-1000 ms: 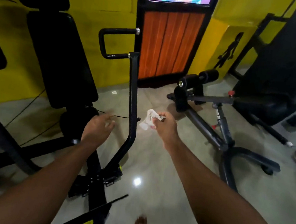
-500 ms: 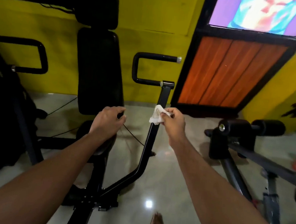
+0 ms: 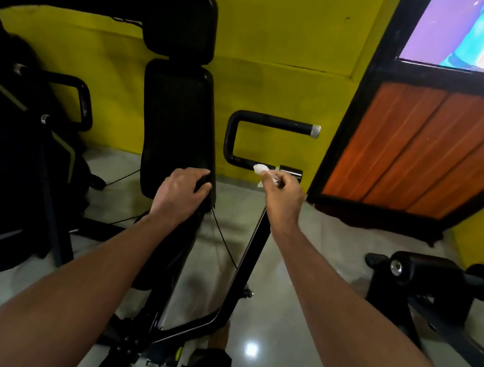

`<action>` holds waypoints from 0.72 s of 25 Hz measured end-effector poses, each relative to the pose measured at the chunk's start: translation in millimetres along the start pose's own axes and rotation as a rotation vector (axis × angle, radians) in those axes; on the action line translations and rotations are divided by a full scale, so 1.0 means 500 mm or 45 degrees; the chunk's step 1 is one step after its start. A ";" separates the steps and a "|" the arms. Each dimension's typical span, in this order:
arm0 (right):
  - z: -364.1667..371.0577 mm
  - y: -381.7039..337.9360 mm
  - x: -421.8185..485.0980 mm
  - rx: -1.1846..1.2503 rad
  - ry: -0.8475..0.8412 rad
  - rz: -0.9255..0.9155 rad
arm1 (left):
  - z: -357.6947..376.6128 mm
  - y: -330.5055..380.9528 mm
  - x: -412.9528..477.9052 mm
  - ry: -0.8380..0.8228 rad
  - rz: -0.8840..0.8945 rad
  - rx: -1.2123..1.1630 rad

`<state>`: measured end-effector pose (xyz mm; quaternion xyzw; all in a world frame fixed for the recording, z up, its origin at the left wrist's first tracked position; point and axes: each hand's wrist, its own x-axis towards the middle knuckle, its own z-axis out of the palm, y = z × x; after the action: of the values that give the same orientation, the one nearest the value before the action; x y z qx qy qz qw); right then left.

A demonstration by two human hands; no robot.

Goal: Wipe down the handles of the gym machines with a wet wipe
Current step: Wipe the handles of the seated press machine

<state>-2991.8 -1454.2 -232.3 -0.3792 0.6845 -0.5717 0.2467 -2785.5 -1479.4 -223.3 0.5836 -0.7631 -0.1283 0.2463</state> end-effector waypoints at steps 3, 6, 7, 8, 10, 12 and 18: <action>0.029 0.008 0.073 -0.094 -0.004 -0.131 | 0.034 -0.003 0.088 0.045 0.006 0.017; 0.075 0.003 0.155 -0.154 0.026 -0.335 | 0.062 -0.001 0.197 0.093 0.031 0.027; 0.093 0.002 0.181 -0.182 0.038 -0.392 | 0.071 -0.002 0.233 0.107 0.044 0.031; 0.112 0.002 0.206 -0.215 0.039 -0.430 | 0.079 -0.005 0.268 0.113 0.056 0.034; 0.161 0.001 0.263 -0.284 0.002 -0.497 | 0.098 -0.022 0.349 0.093 0.075 0.031; 0.208 -0.002 0.310 -0.345 -0.028 -0.597 | 0.117 -0.042 0.424 0.058 0.105 0.026; 0.310 0.017 0.449 -0.596 -0.108 -0.817 | 0.177 -0.060 0.571 -0.029 0.240 0.008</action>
<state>-3007.1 -1725.9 -254.0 -0.6431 0.6322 -0.4320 -0.0096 -2863.5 -1768.4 -248.3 0.5085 -0.8178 -0.1088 0.2466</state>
